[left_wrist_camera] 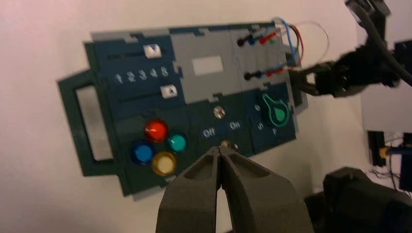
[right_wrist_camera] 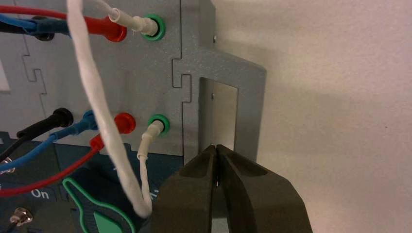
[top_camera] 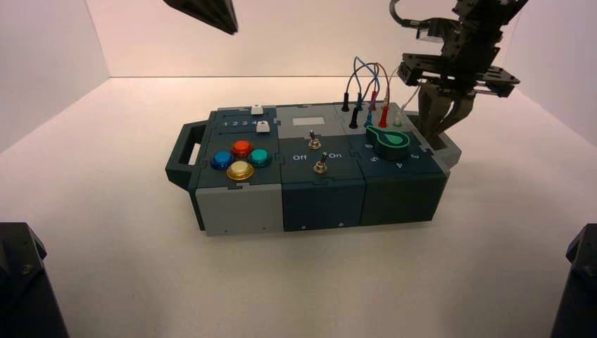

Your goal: Flip the bottom switch off with the left gripper.

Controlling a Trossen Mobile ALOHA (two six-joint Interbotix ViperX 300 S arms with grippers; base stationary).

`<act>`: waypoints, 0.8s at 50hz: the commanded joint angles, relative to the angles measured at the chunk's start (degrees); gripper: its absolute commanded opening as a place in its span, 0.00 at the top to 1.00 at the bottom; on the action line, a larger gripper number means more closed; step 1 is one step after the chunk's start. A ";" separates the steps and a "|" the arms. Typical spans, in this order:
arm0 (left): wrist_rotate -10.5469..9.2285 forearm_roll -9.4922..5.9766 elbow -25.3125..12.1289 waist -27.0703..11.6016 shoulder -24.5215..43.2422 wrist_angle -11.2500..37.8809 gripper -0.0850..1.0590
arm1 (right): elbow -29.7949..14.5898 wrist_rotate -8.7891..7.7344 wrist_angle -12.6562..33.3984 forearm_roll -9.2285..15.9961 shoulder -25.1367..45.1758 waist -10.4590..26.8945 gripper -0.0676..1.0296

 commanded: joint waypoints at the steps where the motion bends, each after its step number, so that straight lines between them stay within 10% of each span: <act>1: -1.76 -0.18 -1.05 -1.58 0.18 -0.18 0.95 | -1.23 -0.26 0.09 -0.09 -0.09 -0.18 0.96; 40: -12.48 0.00 -9.40 -11.51 14.94 -0.09 0.95 | -4.31 -0.88 2.20 -2.55 7.38 -0.18 0.96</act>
